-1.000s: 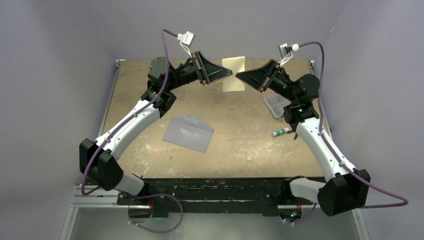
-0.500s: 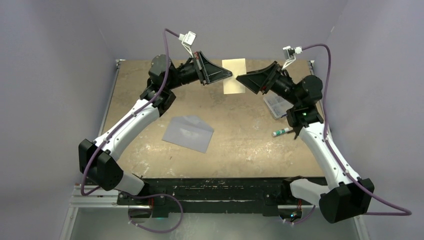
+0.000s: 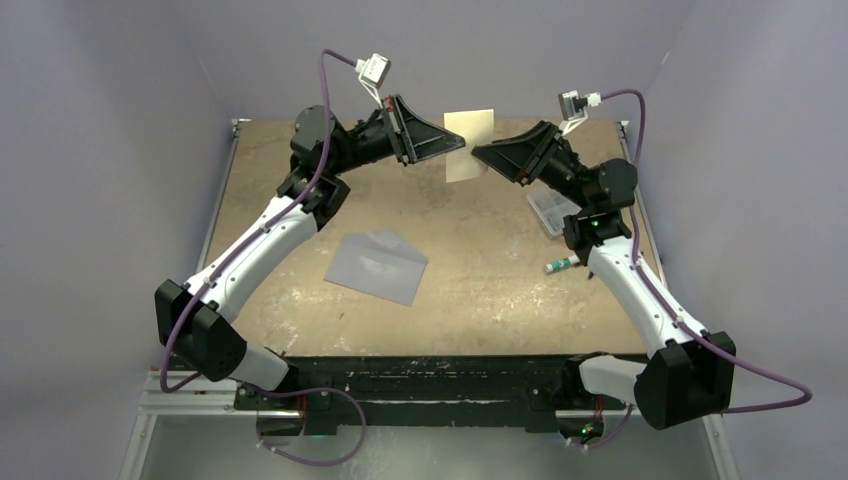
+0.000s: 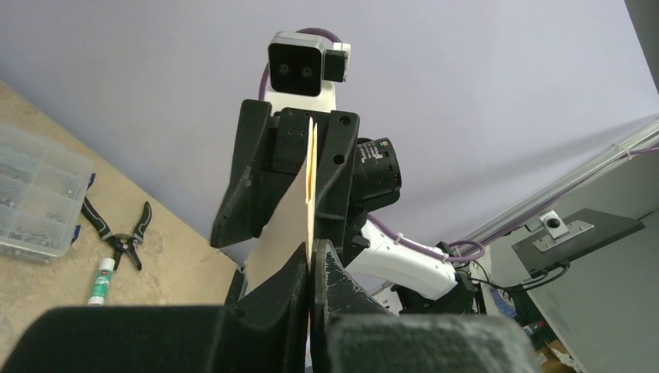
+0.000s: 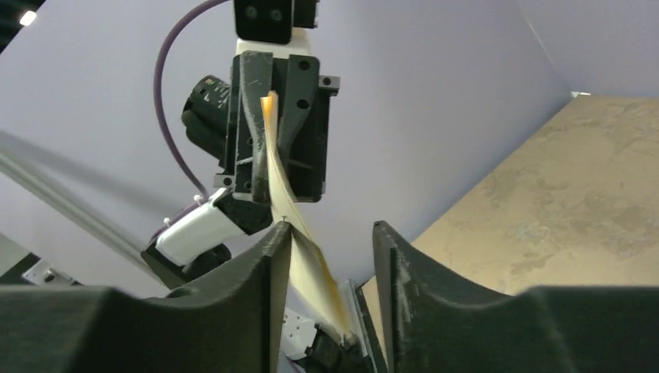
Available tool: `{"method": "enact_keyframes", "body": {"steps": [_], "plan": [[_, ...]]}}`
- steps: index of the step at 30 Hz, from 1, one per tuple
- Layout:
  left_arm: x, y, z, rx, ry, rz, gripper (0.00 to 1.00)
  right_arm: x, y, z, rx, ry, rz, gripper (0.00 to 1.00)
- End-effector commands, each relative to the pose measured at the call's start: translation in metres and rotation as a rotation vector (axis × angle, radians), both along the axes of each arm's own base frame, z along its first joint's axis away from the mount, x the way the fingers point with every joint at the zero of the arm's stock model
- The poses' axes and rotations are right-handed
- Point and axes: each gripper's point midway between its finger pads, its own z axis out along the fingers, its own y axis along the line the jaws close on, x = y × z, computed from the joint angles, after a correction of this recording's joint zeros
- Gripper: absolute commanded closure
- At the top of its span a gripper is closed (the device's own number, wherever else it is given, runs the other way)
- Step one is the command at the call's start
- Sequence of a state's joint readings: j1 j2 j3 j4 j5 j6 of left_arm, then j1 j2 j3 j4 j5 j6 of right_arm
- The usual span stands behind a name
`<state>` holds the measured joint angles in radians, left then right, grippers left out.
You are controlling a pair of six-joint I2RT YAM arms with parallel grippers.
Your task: Place the letter into the envelope and seal it
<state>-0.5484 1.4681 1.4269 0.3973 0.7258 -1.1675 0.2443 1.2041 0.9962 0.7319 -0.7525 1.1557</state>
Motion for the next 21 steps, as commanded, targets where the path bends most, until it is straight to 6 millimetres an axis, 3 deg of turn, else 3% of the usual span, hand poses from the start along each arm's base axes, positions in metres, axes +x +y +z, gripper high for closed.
{"method": "enact_keyframes", "body": {"steps": [1, 4, 10, 13, 15, 18, 19, 21], "plan": [[-0.005, 0.004, 0.015, -0.006, -0.054, 0.012, 1.00, -0.028, 0.001, 0.029, 0.045, -0.102, 0.085, 0.61], [-0.002, 0.004, 0.012, 0.018, -0.057, 0.033, 1.00, -0.030, 0.001, 0.030, 0.045, -0.105, 0.087, 0.75], [0.001, 0.004, 0.005, 0.040, -0.048, 0.049, 1.00, -0.035, 0.001, 0.031, 0.046, -0.124, 0.099, 0.69], [0.001, 0.004, 0.005, 0.040, -0.050, 0.052, 1.00, -0.034, 0.002, 0.030, 0.043, -0.109, 0.105, 0.81], [0.002, 0.005, 0.005, 0.039, -0.051, 0.056, 1.00, -0.034, 0.002, 0.029, 0.042, -0.104, 0.111, 0.97], [0.003, 0.005, 0.002, 0.054, -0.059, 0.067, 0.99, -0.028, 0.001, 0.027, 0.030, -0.088, 0.080, 1.00], [0.004, 0.006, -0.001, 0.073, -0.069, 0.081, 0.94, -0.024, 0.001, 0.025, 0.018, -0.076, 0.056, 1.00], [0.015, 0.011, -0.013, 0.144, -0.077, 0.162, 0.70, -0.008, 0.000, 0.013, -0.029, -0.015, -0.005, 1.00]]}}
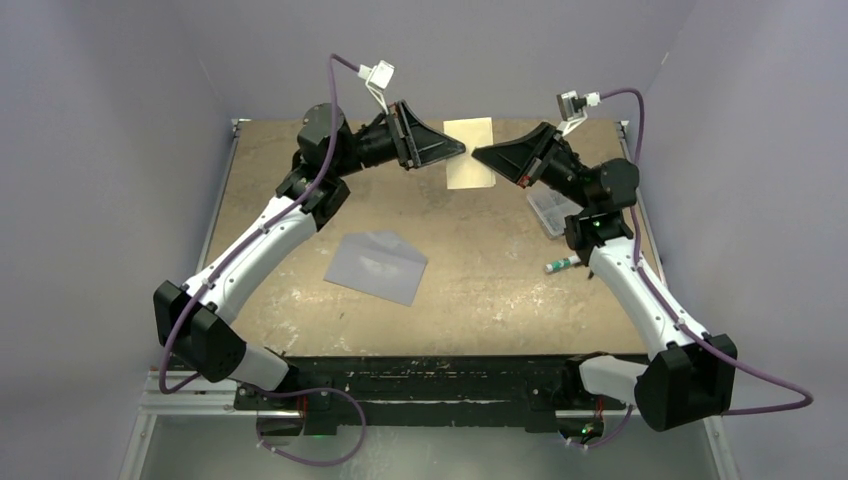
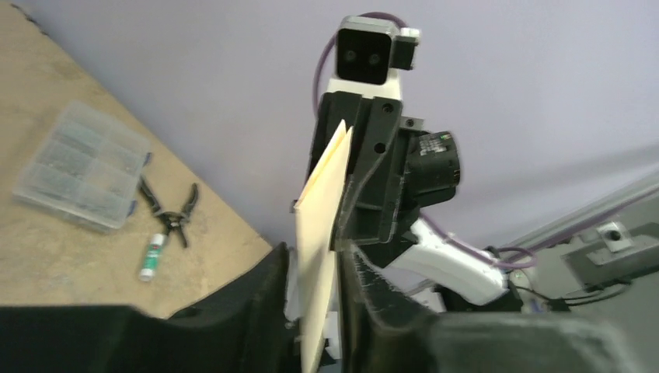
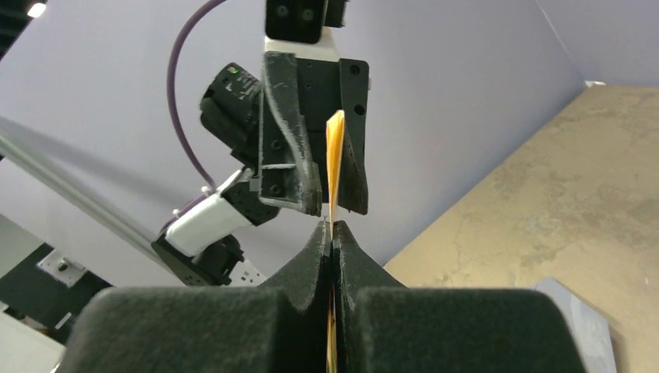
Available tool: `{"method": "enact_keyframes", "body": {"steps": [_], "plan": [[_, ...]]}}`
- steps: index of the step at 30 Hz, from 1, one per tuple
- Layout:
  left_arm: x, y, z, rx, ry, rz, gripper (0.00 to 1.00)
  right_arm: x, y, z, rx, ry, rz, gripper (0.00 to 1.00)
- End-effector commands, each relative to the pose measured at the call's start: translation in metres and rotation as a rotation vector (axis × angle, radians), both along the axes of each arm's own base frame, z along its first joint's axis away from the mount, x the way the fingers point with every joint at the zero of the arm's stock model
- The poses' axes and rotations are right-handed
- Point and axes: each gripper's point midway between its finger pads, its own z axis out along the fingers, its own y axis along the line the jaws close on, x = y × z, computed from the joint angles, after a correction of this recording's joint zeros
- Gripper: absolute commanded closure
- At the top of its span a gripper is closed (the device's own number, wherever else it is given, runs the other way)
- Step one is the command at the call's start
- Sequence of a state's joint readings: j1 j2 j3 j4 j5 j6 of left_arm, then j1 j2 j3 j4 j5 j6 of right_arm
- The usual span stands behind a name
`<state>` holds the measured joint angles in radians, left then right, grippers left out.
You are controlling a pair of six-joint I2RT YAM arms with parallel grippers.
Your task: Place the letter into the envelope and seal it
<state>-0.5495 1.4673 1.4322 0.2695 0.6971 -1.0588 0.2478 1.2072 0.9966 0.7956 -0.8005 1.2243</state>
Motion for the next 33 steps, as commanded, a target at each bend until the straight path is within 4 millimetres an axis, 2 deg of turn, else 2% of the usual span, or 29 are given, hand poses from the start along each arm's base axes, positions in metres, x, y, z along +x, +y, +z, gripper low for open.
{"method": "enact_keyframes", "body": {"steps": [1, 2, 4, 6, 8, 9, 11, 13, 16, 21, 23, 27, 30, 33], "plan": [[0.014, 0.018, -0.004, 0.121, -0.074, 0.177, 0.60, 0.015, -0.005, -0.002, -0.085, 0.010, -0.119, 1.00], [0.023, 0.025, -0.020, 0.186, -0.046, 0.239, 0.51, 0.027, -0.007, -0.015, -0.132, 0.046, -0.169, 1.00], [0.043, 0.041, -0.062, 0.323, 0.029, 0.376, 0.38, 0.049, -0.016, -0.043, -0.230, 0.105, -0.284, 1.00], [0.062, 0.064, -0.108, 0.479, 0.134, 0.528, 0.32, 0.065, -0.028, -0.074, -0.323, 0.146, -0.389, 1.00], [0.072, 0.096, -0.157, 0.643, 0.257, 0.687, 0.29, 0.069, -0.032, -0.101, -0.369, 0.187, -0.417, 1.00], [0.070, 0.116, -0.185, 0.736, 0.332, 0.766, 0.28, 0.070, -0.032, -0.112, -0.379, 0.200, -0.415, 1.00], [0.063, 0.150, -0.226, 0.849, 0.442, 0.905, 0.27, 0.070, -0.027, -0.134, -0.390, 0.224, -0.389, 1.00], [0.047, 0.180, -0.262, 0.929, 0.530, 1.004, 0.27, 0.071, -0.019, -0.156, -0.414, 0.247, -0.363, 1.00], [0.018, 0.208, -0.304, 0.964, 0.652, 1.058, 0.27, 0.072, -0.005, -0.182, -0.439, 0.272, -0.321, 1.00], [-0.021, 0.236, -0.348, 0.968, 0.780, 1.121, 0.27, 0.070, 0.021, -0.202, -0.472, 0.279, -0.260, 1.00], [-0.033, 0.240, -0.364, 0.956, 0.822, 1.133, 0.27, 0.067, 0.032, -0.207, -0.481, 0.267, -0.224, 1.00], [-0.037, 0.236, -0.388, 0.918, 0.833, 1.111, 0.27, 0.069, 0.048, -0.222, -0.498, 0.273, -0.175, 1.00], [-0.026, 0.232, -0.404, 0.922, 0.817, 1.096, 0.27, 0.074, 0.054, -0.227, -0.508, 0.261, -0.151, 1.00], [-0.018, 0.231, -0.418, 0.960, 0.783, 1.081, 0.32, 0.079, 0.056, -0.223, -0.522, 0.253, -0.154, 1.00]]}}
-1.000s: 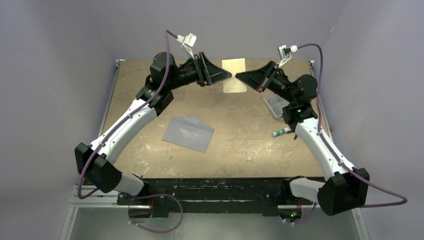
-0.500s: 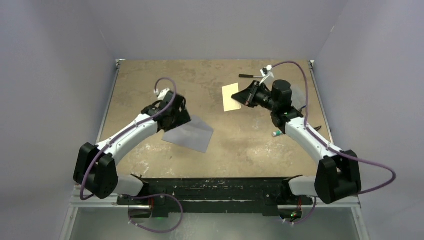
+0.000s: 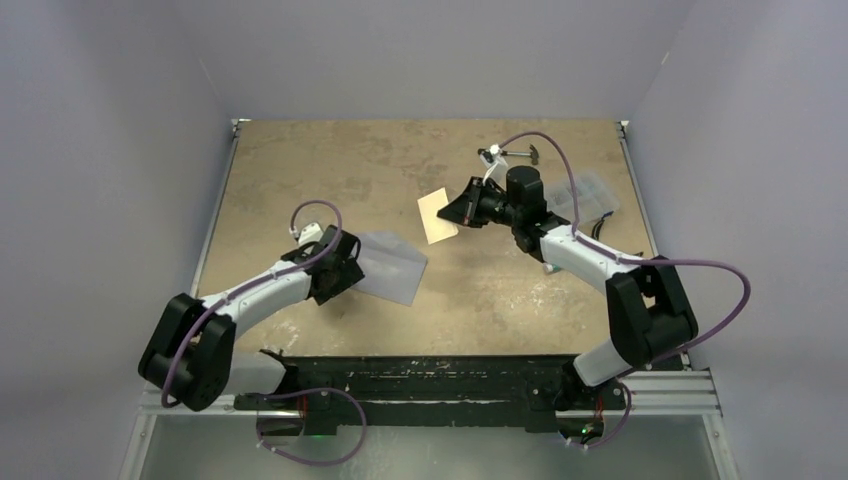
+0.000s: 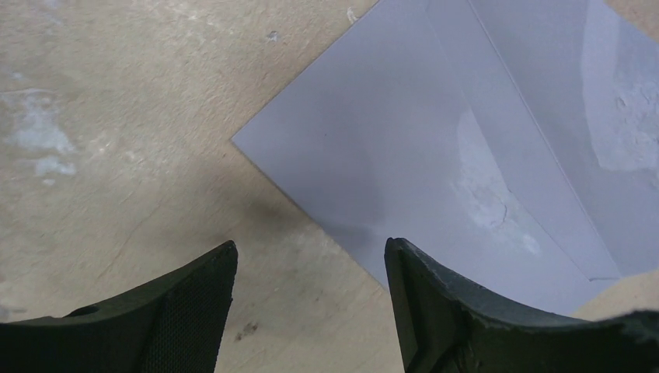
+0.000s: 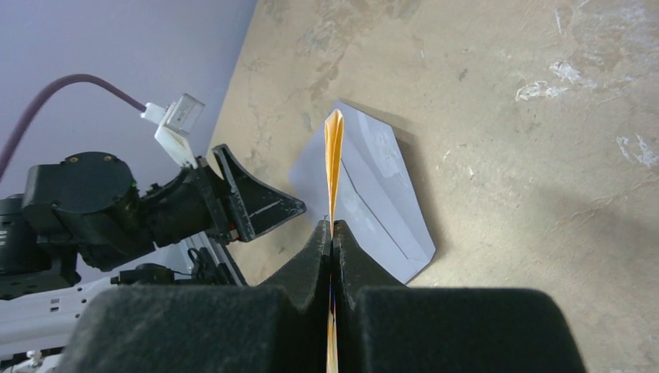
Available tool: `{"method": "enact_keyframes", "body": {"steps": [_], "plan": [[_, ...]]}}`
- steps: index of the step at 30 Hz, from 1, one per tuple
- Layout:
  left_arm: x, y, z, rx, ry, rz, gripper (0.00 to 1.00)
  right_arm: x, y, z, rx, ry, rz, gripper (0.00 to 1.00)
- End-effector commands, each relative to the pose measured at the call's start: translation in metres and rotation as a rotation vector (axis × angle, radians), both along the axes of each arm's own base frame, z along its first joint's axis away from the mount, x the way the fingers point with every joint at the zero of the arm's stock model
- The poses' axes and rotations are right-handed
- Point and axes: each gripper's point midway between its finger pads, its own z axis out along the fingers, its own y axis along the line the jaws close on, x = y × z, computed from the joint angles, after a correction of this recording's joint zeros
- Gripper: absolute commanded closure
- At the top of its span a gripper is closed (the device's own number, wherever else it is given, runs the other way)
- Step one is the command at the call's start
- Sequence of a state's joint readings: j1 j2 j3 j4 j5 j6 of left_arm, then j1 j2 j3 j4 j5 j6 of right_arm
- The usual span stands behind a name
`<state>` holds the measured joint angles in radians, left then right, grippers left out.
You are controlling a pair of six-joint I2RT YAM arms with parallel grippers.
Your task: Place the letter into the envelope and seal it
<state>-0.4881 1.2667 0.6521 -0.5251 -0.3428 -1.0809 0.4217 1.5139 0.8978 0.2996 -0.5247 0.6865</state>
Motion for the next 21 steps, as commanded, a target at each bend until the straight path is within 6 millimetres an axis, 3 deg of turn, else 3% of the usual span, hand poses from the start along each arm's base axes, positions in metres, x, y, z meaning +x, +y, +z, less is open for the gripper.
{"method": "enact_keyframes", "body": {"steps": [1, 6, 10, 14, 17, 21], "plan": [[0.031, -0.011, -0.008, -0.021, -0.089, -0.020, 0.32, 0.012, 0.007, 0.043, 0.025, -0.136, 0.027, 1.00], [0.046, -0.027, -0.022, -0.077, -0.119, -0.120, 0.37, 0.013, 0.008, 0.042, 0.030, -0.137, 0.025, 1.00], [0.068, -0.050, -0.027, -0.096, -0.109, -0.224, 0.50, 0.017, 0.008, 0.030, -0.003, -0.130, 0.035, 1.00], [0.089, -0.073, -0.034, -0.127, -0.094, -0.298, 0.57, 0.020, 0.005, 0.022, -0.036, -0.128, 0.018, 1.00], [0.098, -0.079, -0.034, -0.136, -0.087, -0.295, 0.59, 0.017, 0.006, 0.005, -0.041, -0.093, 0.028, 1.00], [0.093, -0.075, -0.029, -0.126, -0.066, -0.281, 0.57, 0.010, 0.007, -0.018, -0.025, -0.020, 0.029, 1.00]]}}
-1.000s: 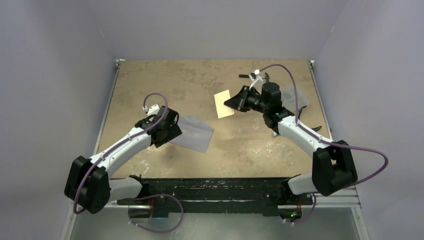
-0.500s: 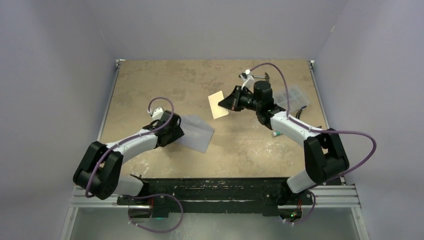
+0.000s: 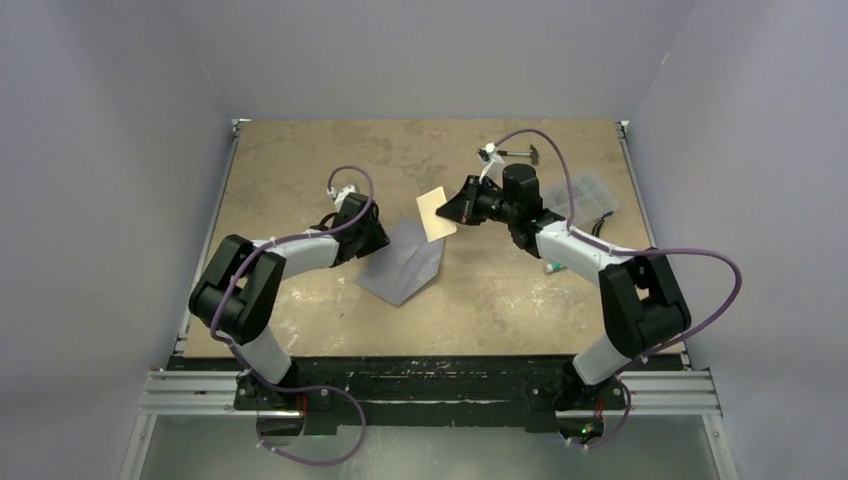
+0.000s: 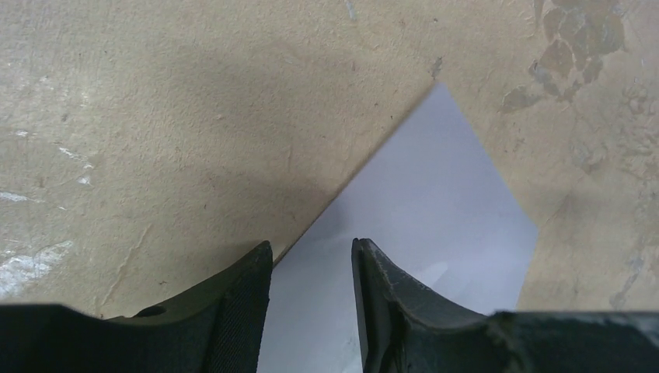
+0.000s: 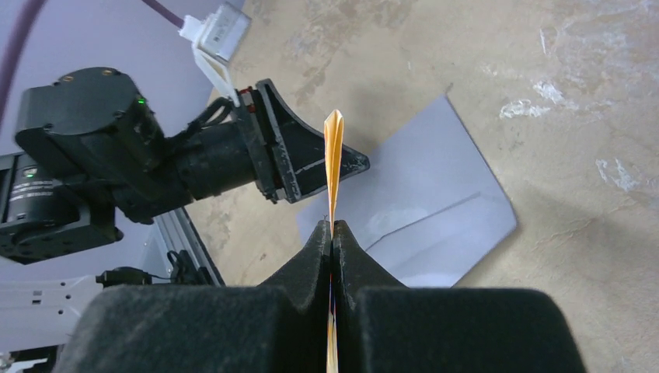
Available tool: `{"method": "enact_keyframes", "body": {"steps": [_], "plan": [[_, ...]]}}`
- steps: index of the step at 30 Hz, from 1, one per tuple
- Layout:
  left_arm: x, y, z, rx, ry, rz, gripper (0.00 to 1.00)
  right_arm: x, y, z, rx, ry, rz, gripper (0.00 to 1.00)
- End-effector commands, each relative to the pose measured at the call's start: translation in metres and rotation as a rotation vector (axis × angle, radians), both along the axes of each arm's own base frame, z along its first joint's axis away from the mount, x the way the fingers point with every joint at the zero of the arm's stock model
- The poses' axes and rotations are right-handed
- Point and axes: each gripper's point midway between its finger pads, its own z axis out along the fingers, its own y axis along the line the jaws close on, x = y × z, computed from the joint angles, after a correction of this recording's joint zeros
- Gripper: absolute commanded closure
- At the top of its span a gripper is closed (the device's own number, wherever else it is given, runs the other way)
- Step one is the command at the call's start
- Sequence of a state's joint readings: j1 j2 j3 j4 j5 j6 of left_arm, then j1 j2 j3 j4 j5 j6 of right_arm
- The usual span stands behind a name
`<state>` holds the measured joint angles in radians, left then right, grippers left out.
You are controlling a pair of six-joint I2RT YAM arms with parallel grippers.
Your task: Place the letter into the envelope and seal it
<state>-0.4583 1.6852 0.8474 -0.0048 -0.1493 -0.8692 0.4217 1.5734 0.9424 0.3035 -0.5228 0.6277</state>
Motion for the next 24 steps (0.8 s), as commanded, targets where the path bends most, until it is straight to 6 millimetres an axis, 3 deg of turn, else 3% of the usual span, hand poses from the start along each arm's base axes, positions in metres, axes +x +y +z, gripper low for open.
{"method": "enact_keyframes", "body": {"steps": [1, 8, 14, 19, 24], "plan": [[-0.027, 0.010, -0.018, 0.052, 0.126, -0.034, 0.54, -0.004, 0.004, -0.016, 0.012, 0.038, 0.006, 1.00], [-0.055, 0.018, -0.014, 0.055, 0.169, -0.054, 0.39, -0.015, 0.009, -0.043, 0.051, 0.180, -0.037, 1.00], [-0.086, 0.019, -0.030, 0.036, 0.249, -0.118, 0.39, -0.024, 0.013, -0.045, 0.065, 0.207, -0.065, 1.00], [-0.096, 0.022, -0.032, 0.032, 0.256, -0.130, 0.38, -0.027, 0.009, -0.051, 0.046, 0.225, -0.119, 1.00], [-0.113, 0.006, -0.030, -0.052, 0.312, -0.189, 0.38, -0.020, -0.002, -0.067, 0.042, 0.286, -0.232, 1.00]]}}
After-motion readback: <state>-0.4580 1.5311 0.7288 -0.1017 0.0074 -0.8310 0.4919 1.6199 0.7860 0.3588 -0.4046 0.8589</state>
